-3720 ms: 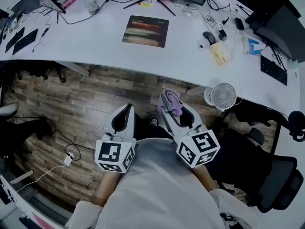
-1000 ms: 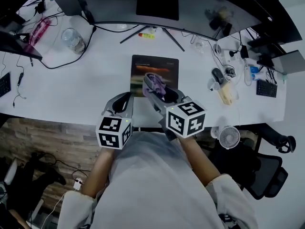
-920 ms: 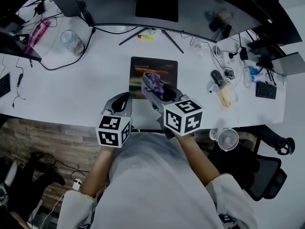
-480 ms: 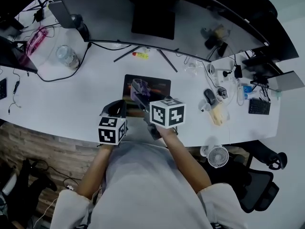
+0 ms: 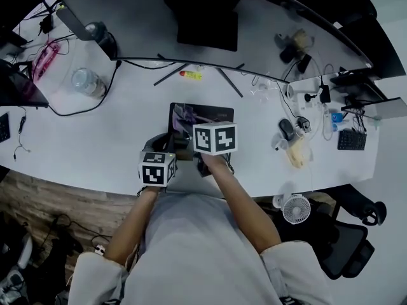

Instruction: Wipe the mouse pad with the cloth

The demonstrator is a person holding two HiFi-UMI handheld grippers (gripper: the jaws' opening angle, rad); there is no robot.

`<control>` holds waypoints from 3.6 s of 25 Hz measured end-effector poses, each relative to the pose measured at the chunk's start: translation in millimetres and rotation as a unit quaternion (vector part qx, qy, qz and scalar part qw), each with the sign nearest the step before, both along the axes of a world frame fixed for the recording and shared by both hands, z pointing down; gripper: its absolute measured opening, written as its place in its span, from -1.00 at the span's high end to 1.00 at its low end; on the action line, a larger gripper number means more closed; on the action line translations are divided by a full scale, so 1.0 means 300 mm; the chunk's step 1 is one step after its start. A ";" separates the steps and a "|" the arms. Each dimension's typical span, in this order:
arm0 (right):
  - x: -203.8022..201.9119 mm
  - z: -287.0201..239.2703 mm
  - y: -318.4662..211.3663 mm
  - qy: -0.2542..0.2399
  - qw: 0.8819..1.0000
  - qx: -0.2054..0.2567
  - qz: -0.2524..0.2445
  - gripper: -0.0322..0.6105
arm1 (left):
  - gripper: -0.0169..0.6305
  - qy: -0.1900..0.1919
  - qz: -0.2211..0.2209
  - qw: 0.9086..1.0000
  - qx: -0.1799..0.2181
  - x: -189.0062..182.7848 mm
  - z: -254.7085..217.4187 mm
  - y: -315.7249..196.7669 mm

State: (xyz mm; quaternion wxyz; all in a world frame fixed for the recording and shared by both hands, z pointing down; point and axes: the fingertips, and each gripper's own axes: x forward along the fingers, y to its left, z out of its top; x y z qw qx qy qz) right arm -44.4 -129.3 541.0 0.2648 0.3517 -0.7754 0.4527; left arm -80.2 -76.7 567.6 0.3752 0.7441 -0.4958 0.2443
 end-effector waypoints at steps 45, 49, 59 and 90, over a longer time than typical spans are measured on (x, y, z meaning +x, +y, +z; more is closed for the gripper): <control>-0.024 0.164 -0.090 -0.005 0.997 -0.075 0.016 0.37 | 0.95 0.004 -0.036 0.999 -0.031 -0.013 0.115 0.017; -0.011 0.164 -0.091 -0.005 0.997 -0.077 0.014 0.37 | 0.95 0.000 -0.035 0.999 -0.030 -0.013 0.114 0.016; 0.013 0.169 -0.090 -0.007 0.996 -0.087 0.018 0.37 | 0.95 -0.004 -0.032 0.999 -0.027 -0.015 0.116 0.017; 0.144 0.172 -0.084 -0.008 0.995 -0.096 0.015 0.36 | 0.95 -0.005 -0.037 0.999 -0.027 -0.011 0.113 0.021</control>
